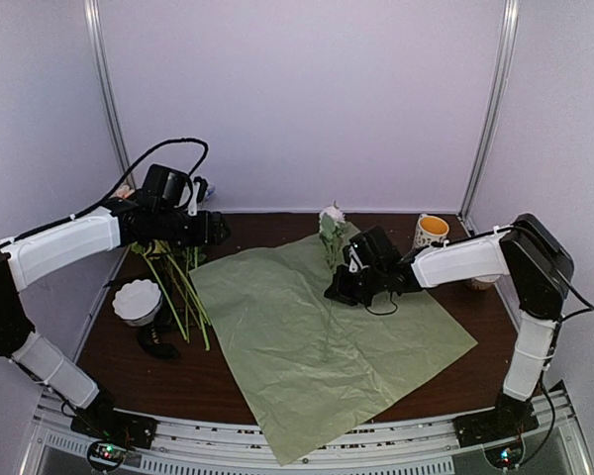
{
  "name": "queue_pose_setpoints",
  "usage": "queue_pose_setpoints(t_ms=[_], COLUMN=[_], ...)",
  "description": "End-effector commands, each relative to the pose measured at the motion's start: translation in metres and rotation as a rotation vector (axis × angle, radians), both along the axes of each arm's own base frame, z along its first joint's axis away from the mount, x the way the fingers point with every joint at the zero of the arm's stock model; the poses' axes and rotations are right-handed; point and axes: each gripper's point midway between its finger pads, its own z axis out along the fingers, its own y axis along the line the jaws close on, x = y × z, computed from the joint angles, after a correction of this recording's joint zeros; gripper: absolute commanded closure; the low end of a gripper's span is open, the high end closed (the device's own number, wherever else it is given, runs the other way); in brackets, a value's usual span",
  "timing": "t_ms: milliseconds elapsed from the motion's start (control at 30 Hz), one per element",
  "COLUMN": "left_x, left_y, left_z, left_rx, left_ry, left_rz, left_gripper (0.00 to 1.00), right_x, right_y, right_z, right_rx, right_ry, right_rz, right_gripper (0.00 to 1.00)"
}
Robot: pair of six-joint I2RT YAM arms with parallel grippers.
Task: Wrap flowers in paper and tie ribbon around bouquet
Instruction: Place the fake flower on the flattened wrapping paper, then pick up the fake flower from the corner of the board.
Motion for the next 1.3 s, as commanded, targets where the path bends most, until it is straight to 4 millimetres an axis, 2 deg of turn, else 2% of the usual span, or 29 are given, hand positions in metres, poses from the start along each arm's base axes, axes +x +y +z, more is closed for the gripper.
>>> queue_pose_setpoints(t_ms=[0,67,200,300,433,567,667,800,1000,1200,1267], left_x=[0.009,0.012,0.024,0.038,0.061,0.081,0.094,0.104,0.116,0.120,0.121], left_y=[0.024,0.035,0.058,0.082,0.124,0.160,0.169,0.174,0.172,0.176,0.177], left_z=[-0.019,-0.028,-0.047,-0.058,-0.077,-0.100,-0.116,-0.139,-0.154,-0.160,-0.160], left_rx=[0.042,0.045,0.046,0.029,0.005,-0.010,-0.017,-0.005,-0.008,0.034,0.042], left_ry=[0.034,0.058,0.102,0.128,0.167,0.222,0.256,0.308,0.325,0.341,0.336], left_rz=[0.076,0.105,0.171,0.241,0.365,0.472,0.498,0.526,0.520,0.524,0.526], left_gripper=[0.23,0.23,0.26,0.29,0.39,0.44,0.44,0.46,0.51,0.70,0.72], right_x=[0.011,0.012,0.010,0.008,0.006,0.003,0.000,-0.004,-0.010,-0.012,-0.012], right_y=[-0.001,-0.006,-0.013,-0.019,-0.027,-0.036,-0.042,-0.052,-0.060,-0.061,-0.061], right_z=[-0.005,-0.012,-0.014,-0.007,0.015,0.032,0.040,0.039,0.030,0.027,0.026], right_rx=[-0.030,-0.055,-0.087,-0.104,-0.142,-0.202,-0.225,-0.260,-0.295,-0.304,-0.306], right_ry=[0.023,0.034,0.033,0.018,-0.044,-0.104,-0.130,-0.142,-0.132,-0.128,-0.129], right_rz=[0.006,-0.002,-0.006,-0.013,-0.023,-0.016,-0.013,-0.010,-0.001,0.007,0.010], right_gripper=[0.91,0.86,0.70,0.69,0.68,0.68,0.68,0.68,0.68,0.68,0.68])
